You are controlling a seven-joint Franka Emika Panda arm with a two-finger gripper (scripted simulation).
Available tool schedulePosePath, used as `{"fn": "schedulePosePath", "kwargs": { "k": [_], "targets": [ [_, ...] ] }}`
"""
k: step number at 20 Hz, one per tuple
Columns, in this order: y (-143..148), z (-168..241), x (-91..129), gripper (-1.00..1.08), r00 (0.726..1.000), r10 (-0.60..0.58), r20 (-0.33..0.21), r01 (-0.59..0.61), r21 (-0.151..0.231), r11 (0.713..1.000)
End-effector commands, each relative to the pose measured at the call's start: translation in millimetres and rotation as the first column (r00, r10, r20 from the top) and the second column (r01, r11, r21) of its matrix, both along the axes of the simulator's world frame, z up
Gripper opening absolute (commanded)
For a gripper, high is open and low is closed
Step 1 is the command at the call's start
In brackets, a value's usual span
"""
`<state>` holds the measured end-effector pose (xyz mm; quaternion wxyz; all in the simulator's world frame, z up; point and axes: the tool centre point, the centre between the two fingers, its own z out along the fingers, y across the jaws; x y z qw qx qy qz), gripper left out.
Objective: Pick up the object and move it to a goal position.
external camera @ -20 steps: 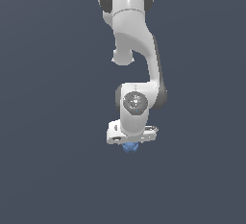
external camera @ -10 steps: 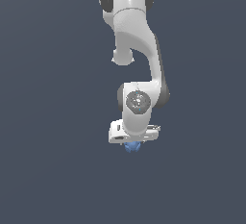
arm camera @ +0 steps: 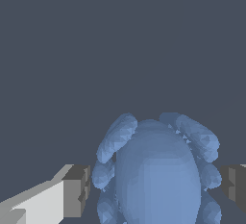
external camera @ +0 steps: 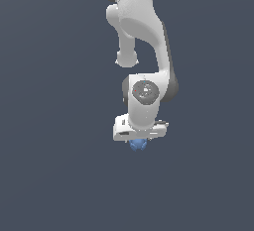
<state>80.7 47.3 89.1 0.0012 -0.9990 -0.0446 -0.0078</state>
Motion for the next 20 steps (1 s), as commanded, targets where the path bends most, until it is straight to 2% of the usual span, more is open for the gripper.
{"fn": "schedulePosePath", "kwargs": {
  "k": [1, 10, 20],
  "targets": [
    [2.4, 16.0, -6.7, -1.0, 1.0, 0.0, 0.001, 0.0, 0.0, 1.0],
    [13.7, 94.2, -41.9, -1.0, 1.0, -0.001, -0.003, 0.001, -0.001, 1.0],
    [29.1, 199.9, -87.3, -1.0, 1.0, -0.002, -0.007, 0.002, -0.003, 1.0]
  ]
}}
